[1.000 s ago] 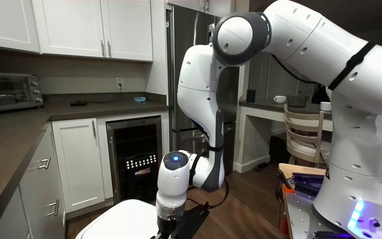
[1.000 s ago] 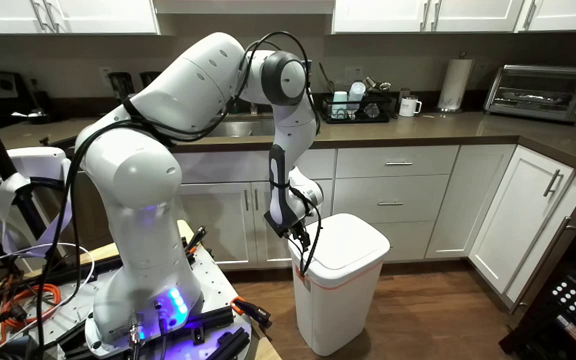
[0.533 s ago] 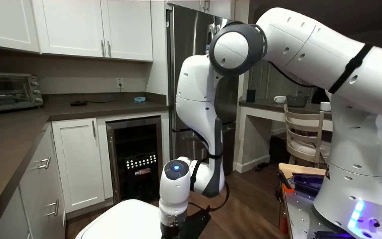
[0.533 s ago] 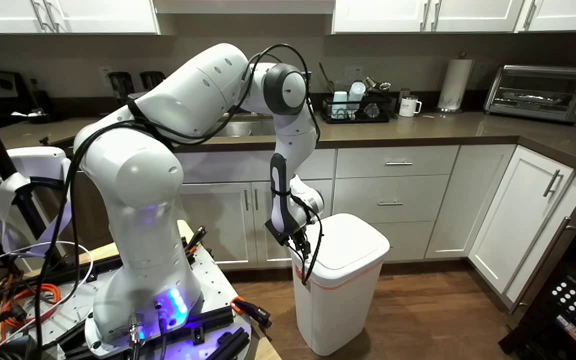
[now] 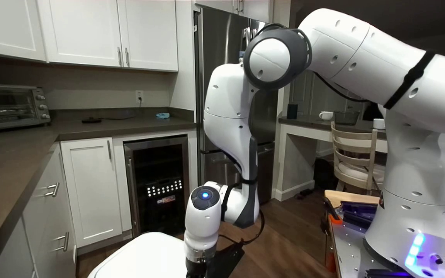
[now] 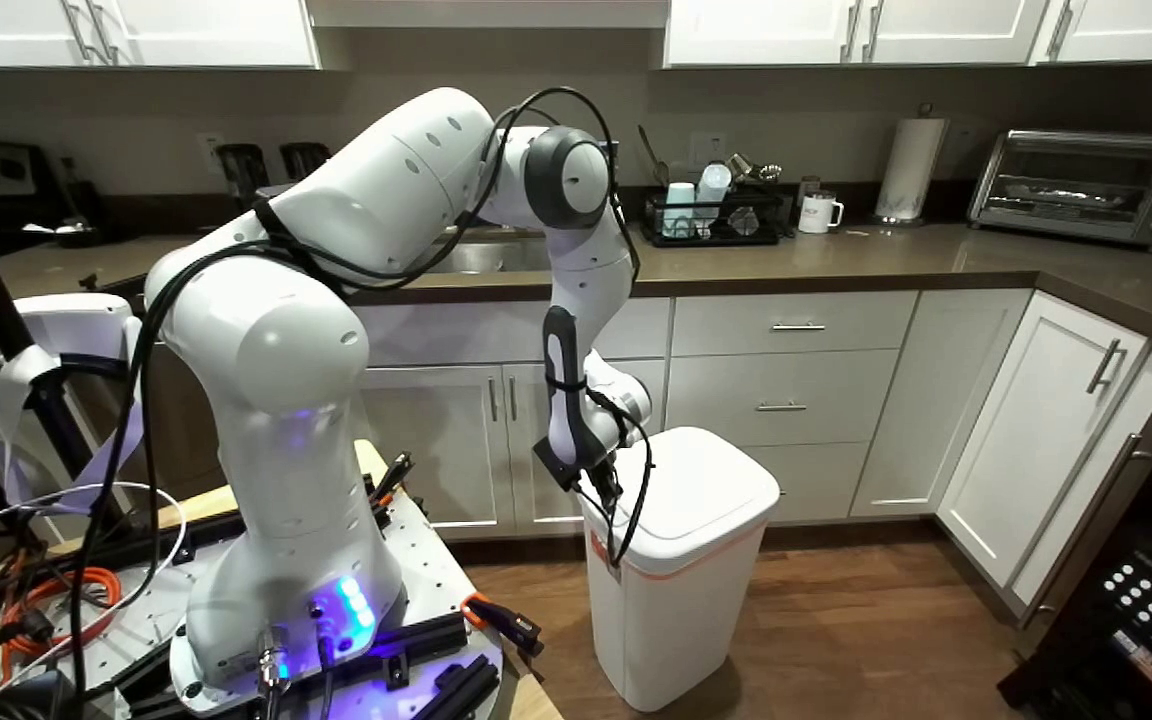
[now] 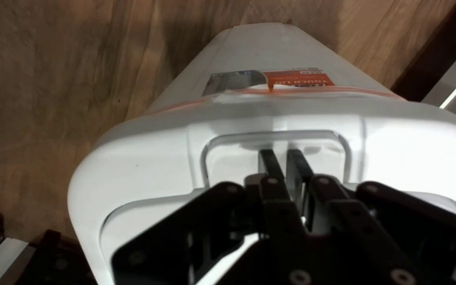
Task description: Open the white lid
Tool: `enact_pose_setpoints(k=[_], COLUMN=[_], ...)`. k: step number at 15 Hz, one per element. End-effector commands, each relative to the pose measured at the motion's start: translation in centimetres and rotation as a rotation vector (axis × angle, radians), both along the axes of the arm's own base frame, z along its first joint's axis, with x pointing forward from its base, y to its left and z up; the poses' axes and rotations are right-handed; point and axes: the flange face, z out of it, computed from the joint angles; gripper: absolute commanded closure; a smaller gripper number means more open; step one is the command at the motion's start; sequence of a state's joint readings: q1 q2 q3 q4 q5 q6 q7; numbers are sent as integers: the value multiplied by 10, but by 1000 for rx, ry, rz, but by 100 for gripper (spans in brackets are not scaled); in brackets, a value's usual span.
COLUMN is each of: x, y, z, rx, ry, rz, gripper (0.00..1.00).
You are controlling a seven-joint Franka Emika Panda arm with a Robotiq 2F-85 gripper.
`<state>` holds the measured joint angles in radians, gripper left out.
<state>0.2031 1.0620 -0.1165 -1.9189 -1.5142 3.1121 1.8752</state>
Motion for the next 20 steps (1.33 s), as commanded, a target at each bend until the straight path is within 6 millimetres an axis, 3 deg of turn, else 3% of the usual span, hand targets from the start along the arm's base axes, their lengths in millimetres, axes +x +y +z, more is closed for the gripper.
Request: enact_pose_setpoints(k=[1,3,6,9,14,18,19,20], x=[-11,-6,15,18,-14,-18,-16,-13], y=[-2,-1,7,13,17,32,38,43], z=[-11,3,57,110,171,213,225,238], rx=[6,-1,-7,2,-18,-59,-61,-62], ry=[8,-16,-100,-133,-62,31,55,71], rz=[-19,-15,15,23,-15,-51,-62,-72], gripper=[100,99,99,99,99,99,73,73])
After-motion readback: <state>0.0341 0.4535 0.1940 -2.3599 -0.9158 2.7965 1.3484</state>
